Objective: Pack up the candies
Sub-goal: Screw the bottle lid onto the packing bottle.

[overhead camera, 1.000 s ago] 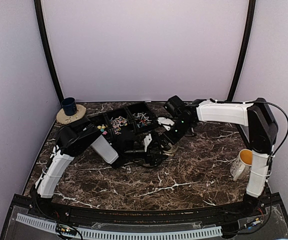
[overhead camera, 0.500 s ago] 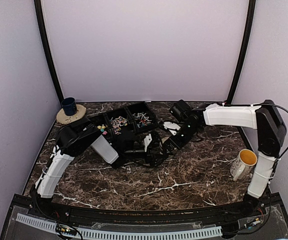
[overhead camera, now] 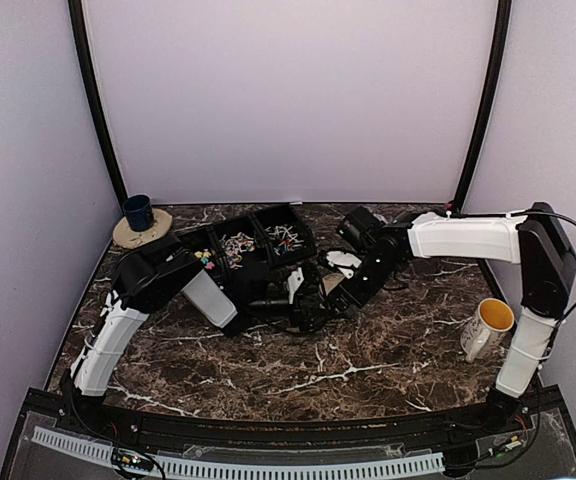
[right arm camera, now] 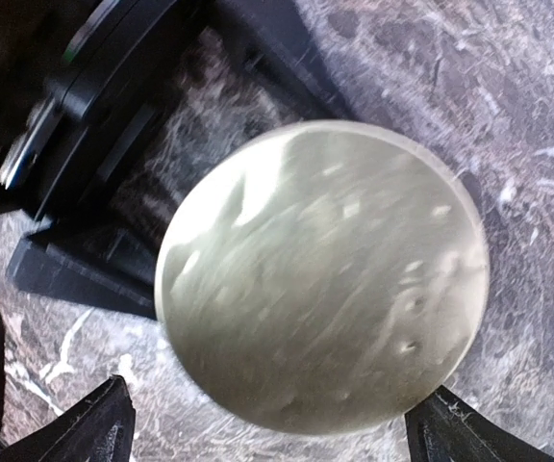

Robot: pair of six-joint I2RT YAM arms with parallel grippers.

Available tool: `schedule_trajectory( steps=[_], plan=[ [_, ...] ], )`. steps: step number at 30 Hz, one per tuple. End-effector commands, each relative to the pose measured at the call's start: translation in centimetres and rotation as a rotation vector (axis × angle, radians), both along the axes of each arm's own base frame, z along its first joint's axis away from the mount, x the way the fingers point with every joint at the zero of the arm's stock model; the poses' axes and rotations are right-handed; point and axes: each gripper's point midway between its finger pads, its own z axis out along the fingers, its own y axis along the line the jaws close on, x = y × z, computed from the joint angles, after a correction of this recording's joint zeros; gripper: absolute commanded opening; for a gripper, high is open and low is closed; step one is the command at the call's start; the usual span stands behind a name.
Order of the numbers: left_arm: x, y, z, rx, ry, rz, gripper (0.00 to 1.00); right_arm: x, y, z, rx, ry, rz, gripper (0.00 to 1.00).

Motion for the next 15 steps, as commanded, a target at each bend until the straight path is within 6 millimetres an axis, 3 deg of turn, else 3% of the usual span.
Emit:
schedule_trajectory(
  steps=[1,8,15],
  plan=[
    [-3.3,4.5,-13.2,0.322,0.259,0.008,0.84,-2.4,1.6,1.2,0.032,0.014,0.056,0.98],
    [-3.3,4.5,-13.2,0.322,0.26,0.006,0.84,-3.6,1.9,1.1,0.022,0.035,0.078,0.98],
    [-3.5,4.5,-13.1,0.32,0.259,-0.004,0.84,-4.5,0.5,1.6,0.006,0.046,0.07,0.97]
  ],
)
